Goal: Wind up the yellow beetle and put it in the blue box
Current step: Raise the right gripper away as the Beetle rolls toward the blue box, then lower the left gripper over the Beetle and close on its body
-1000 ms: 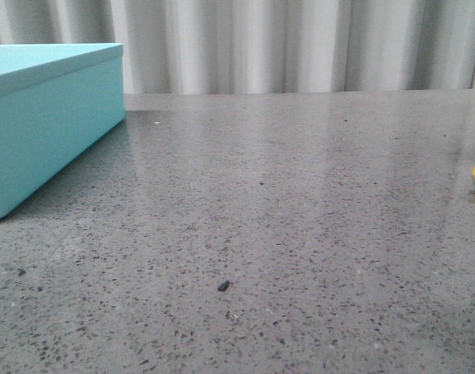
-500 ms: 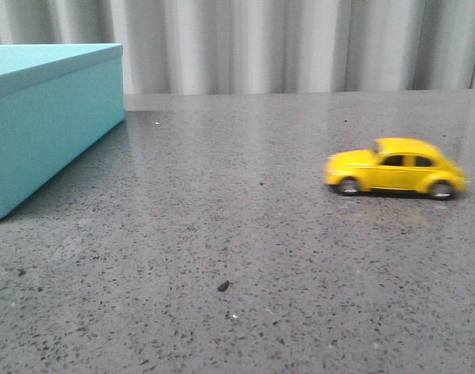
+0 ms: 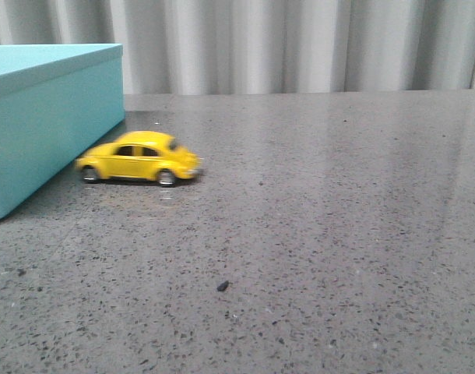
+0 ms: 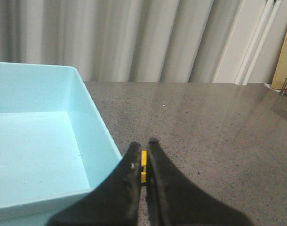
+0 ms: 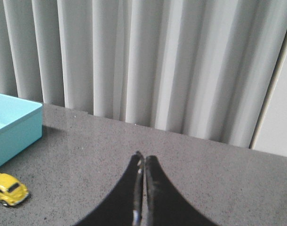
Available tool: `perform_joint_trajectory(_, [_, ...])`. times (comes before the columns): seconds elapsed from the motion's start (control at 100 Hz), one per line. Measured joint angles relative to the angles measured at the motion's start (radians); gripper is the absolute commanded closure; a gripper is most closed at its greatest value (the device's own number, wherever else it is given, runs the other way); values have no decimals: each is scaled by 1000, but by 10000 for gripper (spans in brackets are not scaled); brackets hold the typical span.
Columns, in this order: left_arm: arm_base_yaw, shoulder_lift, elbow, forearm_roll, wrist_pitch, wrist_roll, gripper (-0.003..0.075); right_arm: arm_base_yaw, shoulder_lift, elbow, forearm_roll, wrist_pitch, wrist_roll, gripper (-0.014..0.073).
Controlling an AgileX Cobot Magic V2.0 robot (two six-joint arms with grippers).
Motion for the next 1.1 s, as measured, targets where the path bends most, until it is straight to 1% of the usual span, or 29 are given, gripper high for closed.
perform_joint_trajectory(0.15, [0, 4, 0, 0, 0, 48, 738, 0, -36, 36, 0, -41, 0, 635])
perform_joint_trajectory(0.22, [0, 12, -4, 0, 6, 71, 701, 0, -38, 39, 0, -45, 0, 635])
perform_joint_trajectory(0.29, [0, 34, -32, 21, 24, 84, 621, 0, -38, 39, 0, -45, 0, 635])
perform_joint_trajectory(0.41, [0, 119, -138, 120, 67, 95, 437, 0, -38, 39, 0, -45, -1, 635])
perform_joint_trajectory(0.48, [0, 188, -219, 200, 104, 97, 374, 0, -38, 41, 0, -45, -2, 635])
perform_joint_trajectory(0.62, [-1, 342, -397, 379, 218, 97, 366, 0, -38, 58, 0, -46, -2, 635])
perform_joint_trajectory(0.72, [-34, 454, -506, 476, 292, 97, 366, 0, -38, 73, 9, -41, -2, 635])
perform_joint_trajectory(0.9, [-174, 657, -680, 632, 367, 99, 370, 0, -38, 88, 25, -19, -2, 635])
perform_joint_trajectory(1.01, [-274, 776, -761, 745, 396, 99, 399, 0, -38, 91, 27, -17, -2, 635])
perform_joint_trajectory(1.1, [-338, 872, -820, 792, 394, 99, 421, 0, -38, 90, 27, -17, -2, 635])
